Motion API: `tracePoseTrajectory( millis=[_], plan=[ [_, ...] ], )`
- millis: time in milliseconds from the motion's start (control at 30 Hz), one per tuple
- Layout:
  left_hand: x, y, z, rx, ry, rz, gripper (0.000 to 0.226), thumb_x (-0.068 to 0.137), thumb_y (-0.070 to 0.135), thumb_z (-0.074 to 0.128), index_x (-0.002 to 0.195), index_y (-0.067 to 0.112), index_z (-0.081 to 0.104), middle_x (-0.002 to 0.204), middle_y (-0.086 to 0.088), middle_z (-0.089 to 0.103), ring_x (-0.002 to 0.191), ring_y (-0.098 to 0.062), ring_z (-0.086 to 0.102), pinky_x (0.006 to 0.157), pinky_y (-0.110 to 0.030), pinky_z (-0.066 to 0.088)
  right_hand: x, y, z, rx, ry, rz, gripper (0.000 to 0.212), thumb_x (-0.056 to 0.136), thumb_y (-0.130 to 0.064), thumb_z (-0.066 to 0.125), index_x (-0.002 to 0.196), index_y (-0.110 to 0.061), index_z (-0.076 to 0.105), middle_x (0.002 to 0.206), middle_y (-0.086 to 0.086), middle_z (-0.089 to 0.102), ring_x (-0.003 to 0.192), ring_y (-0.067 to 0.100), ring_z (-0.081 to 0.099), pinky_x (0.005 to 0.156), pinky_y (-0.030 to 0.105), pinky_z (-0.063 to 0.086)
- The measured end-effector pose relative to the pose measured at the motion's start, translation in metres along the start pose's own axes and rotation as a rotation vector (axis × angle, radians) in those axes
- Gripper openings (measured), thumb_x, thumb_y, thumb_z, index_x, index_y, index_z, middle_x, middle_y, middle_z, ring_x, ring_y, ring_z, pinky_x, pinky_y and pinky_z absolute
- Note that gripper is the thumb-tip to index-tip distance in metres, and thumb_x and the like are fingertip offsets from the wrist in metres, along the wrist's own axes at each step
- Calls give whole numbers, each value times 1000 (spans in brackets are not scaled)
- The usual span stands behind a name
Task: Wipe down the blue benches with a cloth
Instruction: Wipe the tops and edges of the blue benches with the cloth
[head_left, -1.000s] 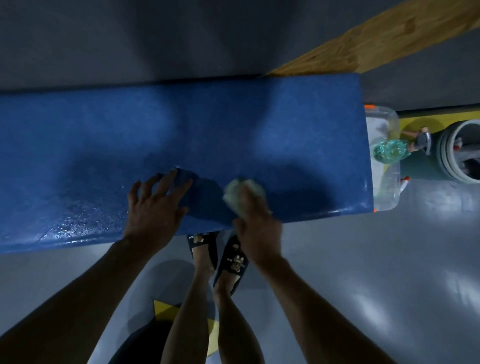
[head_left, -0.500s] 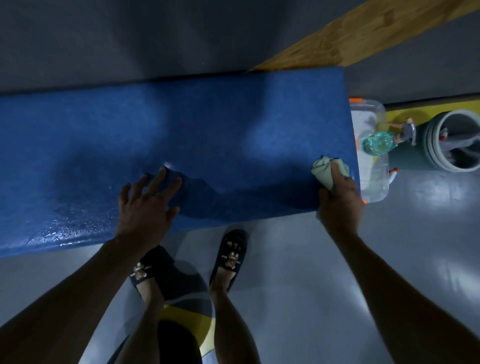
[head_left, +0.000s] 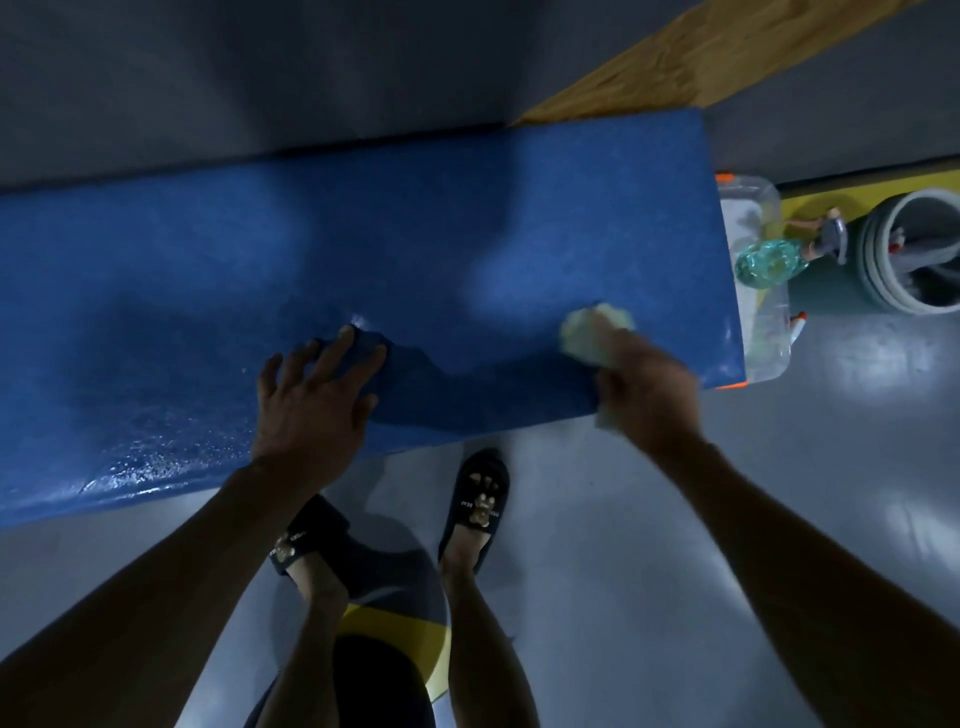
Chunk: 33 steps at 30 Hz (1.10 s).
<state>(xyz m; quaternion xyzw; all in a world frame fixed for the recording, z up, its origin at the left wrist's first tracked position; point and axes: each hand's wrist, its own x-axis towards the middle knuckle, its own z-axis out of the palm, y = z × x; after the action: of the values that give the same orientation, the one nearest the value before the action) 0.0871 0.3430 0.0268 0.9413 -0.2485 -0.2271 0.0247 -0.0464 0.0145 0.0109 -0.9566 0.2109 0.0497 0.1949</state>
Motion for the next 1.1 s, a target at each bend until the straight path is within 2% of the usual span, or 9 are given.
tracePoseTrajectory(
  millis=[133,267,333,467,567,633,800,967,1100],
  plan=[
    [-1,-8,4,-9,71,47,55,89,32,60,142,35,44,153,-2,40,129,-40,42,106,-57,31,2,17,-4,28,137,374,58,87,-29,51,144,-33,44,116,14,65,102,38,60,81,38,48],
    [-10,-20,6,-52,152,76,52,91,34,43,143,33,43,150,0,42,128,-34,42,105,-53,31,-21,-65,42,199,226,502,63,85,-25,50,147,-30,40,138,7,57,115,35,59,91,41,48],
    [-18,-27,8,-88,159,58,53,90,34,40,144,32,42,151,1,39,131,-31,38,106,-51,28,-39,-116,66,241,185,411,62,84,-22,53,145,-29,45,139,4,56,118,33,58,92,41,49],
    [-33,-39,9,-128,150,27,54,91,32,42,145,28,42,153,-1,36,136,-31,34,108,-51,27,-58,-190,90,164,-20,-47,64,81,-19,55,144,-23,44,142,1,53,117,23,59,89,34,53],
    [-41,-54,4,-140,146,8,54,91,30,43,144,25,44,151,-2,39,135,-32,36,106,-53,30,-45,-174,77,41,-143,-308,67,78,-23,56,144,-26,44,138,-1,56,93,28,68,77,37,58],
    [-44,-65,0,-146,150,0,53,91,30,43,143,24,46,151,-2,40,134,-33,36,106,-52,30,-32,-136,60,-51,-154,-351,69,75,-18,58,143,-25,47,139,3,56,96,36,66,82,42,57],
    [-51,-90,-2,-157,162,-2,53,91,30,42,143,22,47,148,-4,43,132,-34,38,105,-51,30,-9,-45,13,30,80,178,63,81,-24,48,143,-18,48,127,18,62,108,41,60,91,40,49],
    [-61,-107,3,-165,158,-19,53,91,31,39,143,22,46,149,-3,42,134,-33,36,106,-51,29,-19,-113,57,185,247,552,61,88,-26,51,148,-29,39,136,10,58,114,35,59,94,38,46],
    [-65,-119,7,-157,137,-16,52,92,31,40,144,24,44,150,-3,39,135,-33,35,106,-53,30,-47,-212,104,254,171,331,60,86,-19,53,145,-20,45,136,9,59,115,33,60,91,43,52]
  ],
)
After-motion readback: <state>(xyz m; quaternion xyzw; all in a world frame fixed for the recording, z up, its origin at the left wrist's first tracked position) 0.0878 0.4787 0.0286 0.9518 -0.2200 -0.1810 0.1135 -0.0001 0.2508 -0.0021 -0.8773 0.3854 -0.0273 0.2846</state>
